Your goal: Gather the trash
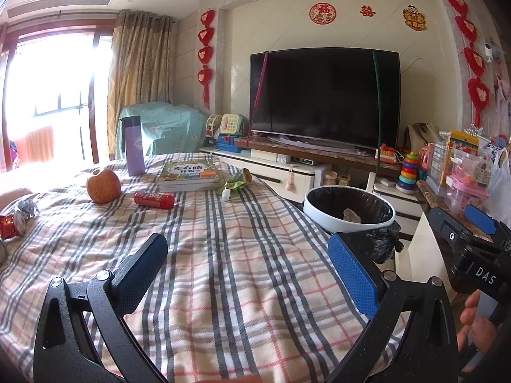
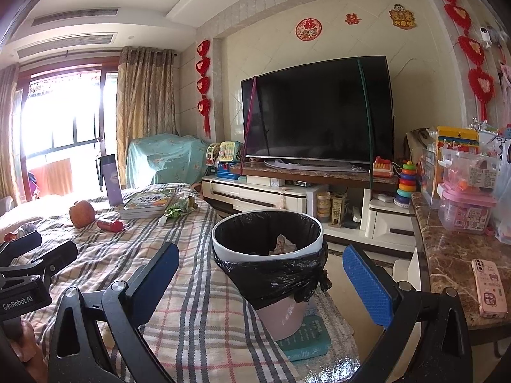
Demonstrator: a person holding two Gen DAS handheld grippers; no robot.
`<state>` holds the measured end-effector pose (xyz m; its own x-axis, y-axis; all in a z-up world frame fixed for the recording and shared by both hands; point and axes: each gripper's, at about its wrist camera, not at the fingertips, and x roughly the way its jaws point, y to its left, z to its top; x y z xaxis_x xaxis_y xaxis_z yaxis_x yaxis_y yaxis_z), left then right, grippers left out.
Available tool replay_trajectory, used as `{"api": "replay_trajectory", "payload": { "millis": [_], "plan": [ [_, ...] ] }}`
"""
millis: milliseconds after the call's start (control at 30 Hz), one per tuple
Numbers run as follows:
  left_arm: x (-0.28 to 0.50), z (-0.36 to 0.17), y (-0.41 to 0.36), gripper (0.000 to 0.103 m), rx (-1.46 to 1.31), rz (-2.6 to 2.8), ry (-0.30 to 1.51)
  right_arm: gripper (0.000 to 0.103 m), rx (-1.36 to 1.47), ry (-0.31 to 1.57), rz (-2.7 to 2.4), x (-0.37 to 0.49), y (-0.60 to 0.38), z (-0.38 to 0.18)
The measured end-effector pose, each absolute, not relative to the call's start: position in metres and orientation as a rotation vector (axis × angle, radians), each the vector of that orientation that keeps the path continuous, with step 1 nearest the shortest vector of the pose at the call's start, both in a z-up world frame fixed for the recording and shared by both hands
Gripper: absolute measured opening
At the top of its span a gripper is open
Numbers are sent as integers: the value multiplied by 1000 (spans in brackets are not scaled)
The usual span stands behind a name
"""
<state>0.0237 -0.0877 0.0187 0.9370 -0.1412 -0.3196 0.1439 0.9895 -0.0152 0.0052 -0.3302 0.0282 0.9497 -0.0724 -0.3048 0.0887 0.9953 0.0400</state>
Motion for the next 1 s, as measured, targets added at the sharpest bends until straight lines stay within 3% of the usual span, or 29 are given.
{"api": "replay_trajectory", "payload": {
  "millis": [1000],
  "plan": [
    [21, 15, -94, 103, 23, -164, 329, 103, 63, 303, -74, 3, -329, 29]
  ]
}}
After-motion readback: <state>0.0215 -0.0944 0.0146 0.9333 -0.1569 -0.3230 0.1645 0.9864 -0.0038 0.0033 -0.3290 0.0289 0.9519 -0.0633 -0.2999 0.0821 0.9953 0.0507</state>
